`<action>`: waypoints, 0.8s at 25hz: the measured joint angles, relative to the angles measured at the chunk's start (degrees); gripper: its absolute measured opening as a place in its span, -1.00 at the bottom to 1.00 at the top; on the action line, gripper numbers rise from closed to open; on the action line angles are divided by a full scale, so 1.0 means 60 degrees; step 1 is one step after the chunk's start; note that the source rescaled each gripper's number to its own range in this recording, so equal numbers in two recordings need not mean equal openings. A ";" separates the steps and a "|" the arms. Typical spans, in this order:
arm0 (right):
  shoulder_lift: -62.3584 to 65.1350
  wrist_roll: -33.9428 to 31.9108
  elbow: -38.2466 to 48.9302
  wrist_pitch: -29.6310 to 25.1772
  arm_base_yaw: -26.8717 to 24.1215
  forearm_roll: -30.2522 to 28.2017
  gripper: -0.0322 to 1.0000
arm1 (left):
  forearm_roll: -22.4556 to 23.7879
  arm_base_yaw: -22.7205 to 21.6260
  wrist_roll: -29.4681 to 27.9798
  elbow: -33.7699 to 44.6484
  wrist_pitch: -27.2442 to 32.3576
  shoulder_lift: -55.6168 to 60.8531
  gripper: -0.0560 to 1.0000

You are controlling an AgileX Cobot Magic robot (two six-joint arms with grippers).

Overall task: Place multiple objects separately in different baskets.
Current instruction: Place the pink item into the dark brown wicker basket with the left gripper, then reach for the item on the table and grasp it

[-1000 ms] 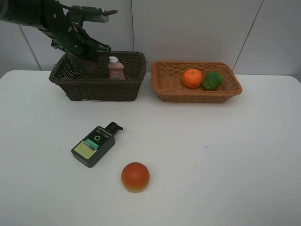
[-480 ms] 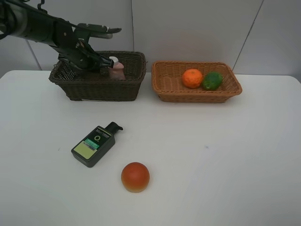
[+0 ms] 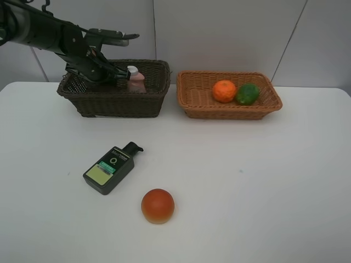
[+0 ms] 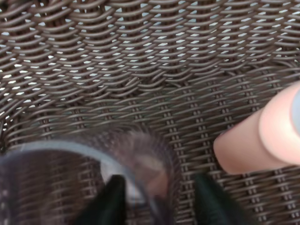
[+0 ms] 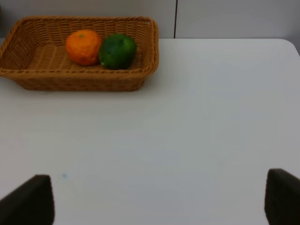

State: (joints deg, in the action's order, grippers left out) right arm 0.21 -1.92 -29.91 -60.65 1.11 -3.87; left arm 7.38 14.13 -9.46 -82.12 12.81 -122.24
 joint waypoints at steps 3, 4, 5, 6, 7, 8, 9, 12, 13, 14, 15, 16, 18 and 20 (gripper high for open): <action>0.0000 0.0000 0.0000 0.0000 0.0000 0.0000 0.91 | 0.0000 0.0009 0.0000 0.0000 0.0076 0.0000 0.64; 0.0000 0.0000 0.0000 0.0000 0.0000 0.0000 0.91 | 0.0000 0.0009 0.0000 0.0000 0.0085 0.0000 0.76; 0.0000 0.0000 0.0000 0.0000 0.0000 0.0000 0.91 | 0.0000 0.0009 0.0000 0.0000 0.0117 0.0011 0.83; 0.0000 0.0000 0.0000 0.0000 0.0000 0.0000 0.91 | -0.0008 0.0009 0.0000 0.0000 0.0183 0.0043 0.86; 0.0000 0.0000 0.0000 0.0000 0.0000 0.0000 0.91 | -0.0008 0.0009 0.0000 0.0000 0.0254 0.0081 0.88; 0.0000 0.0000 0.0000 0.0000 0.0000 0.0000 0.91 | -0.0008 0.0009 0.0000 0.0000 0.0295 0.0161 0.89; 0.0000 0.0000 0.0000 0.0000 0.0000 0.0000 0.91 | -0.0008 0.0009 0.0000 0.0000 0.0353 0.0267 0.90; 0.0000 0.0000 0.0000 0.0000 0.0000 0.0000 0.91 | -0.0008 0.0009 0.0000 0.0000 0.0567 0.0634 0.91; 0.0000 0.0000 0.0000 0.0000 0.0000 0.0000 0.91 | -0.0008 0.0009 0.0000 0.0000 0.0622 0.0759 0.91; 0.0000 0.0000 0.0000 0.0000 0.0000 0.0000 0.91 | -0.0008 0.0009 0.0000 0.0000 0.0722 0.0863 0.91; 0.0000 0.0000 0.0000 0.0000 0.0000 0.0000 0.91 | -0.0008 0.0009 0.0000 0.0000 0.0797 0.0977 0.91; 0.0000 0.0000 0.0000 0.0000 0.0000 0.0000 0.91 | -0.0008 0.0009 0.0000 0.0000 0.0870 0.1079 0.91; 0.0000 0.0000 0.0000 0.0000 0.0000 0.0000 0.91 | -0.0008 0.0009 0.0000 0.0000 0.1045 0.1268 0.91; 0.0000 0.0000 0.0000 0.0000 0.0000 0.0000 0.91 | -0.0008 0.0009 0.0000 0.0000 0.1194 0.1482 0.91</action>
State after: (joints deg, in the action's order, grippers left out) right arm 0.21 -1.92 -29.91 -60.65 1.11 -3.87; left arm 7.33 14.18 -9.46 -82.12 19.97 -113.35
